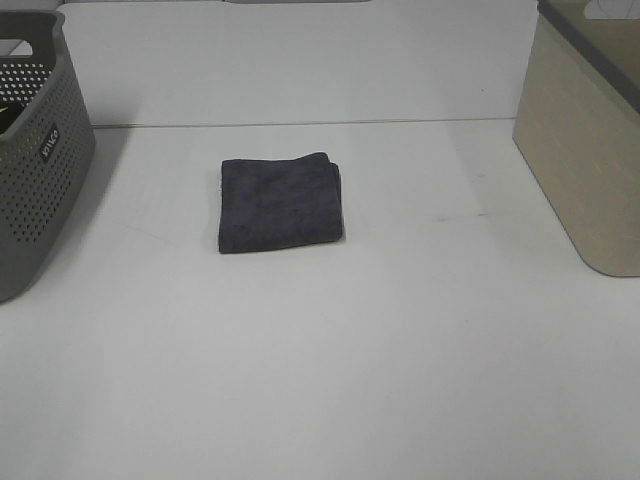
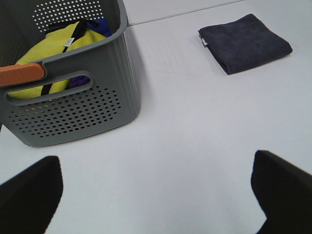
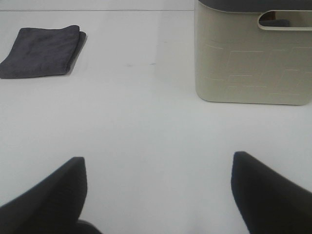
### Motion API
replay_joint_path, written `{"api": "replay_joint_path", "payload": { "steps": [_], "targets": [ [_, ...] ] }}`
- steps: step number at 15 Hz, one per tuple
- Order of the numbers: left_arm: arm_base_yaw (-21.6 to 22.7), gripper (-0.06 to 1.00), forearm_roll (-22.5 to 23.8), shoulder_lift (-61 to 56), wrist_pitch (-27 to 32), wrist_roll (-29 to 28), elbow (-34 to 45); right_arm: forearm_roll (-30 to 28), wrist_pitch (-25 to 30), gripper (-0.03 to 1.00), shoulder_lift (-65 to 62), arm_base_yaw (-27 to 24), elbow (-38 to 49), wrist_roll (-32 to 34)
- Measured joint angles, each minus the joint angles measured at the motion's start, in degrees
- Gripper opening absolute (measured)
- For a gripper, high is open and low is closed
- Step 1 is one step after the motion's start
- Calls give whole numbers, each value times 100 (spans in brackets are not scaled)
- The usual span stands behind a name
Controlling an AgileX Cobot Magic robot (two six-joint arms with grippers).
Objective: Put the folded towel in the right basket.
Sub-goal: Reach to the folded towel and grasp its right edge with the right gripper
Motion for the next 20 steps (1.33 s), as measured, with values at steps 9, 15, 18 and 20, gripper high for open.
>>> {"api": "replay_joint_path", "payload": {
  "steps": [9, 15, 18, 20],
  "targets": [
    [0, 99, 0, 0, 0, 0, 0, 17, -241, 76, 859, 0, -115, 0],
    [0, 99, 0, 0, 0, 0, 0, 470, -1335, 76, 3552, 0, -1381, -183],
    [0, 99, 0, 0, 0, 0, 0, 997, -1335, 76, 5329, 0, -2521, -665],
    [0, 99, 0, 0, 0, 0, 0, 1352, -1175, 76, 6280, 0, -3289, -957]
  ]
}}
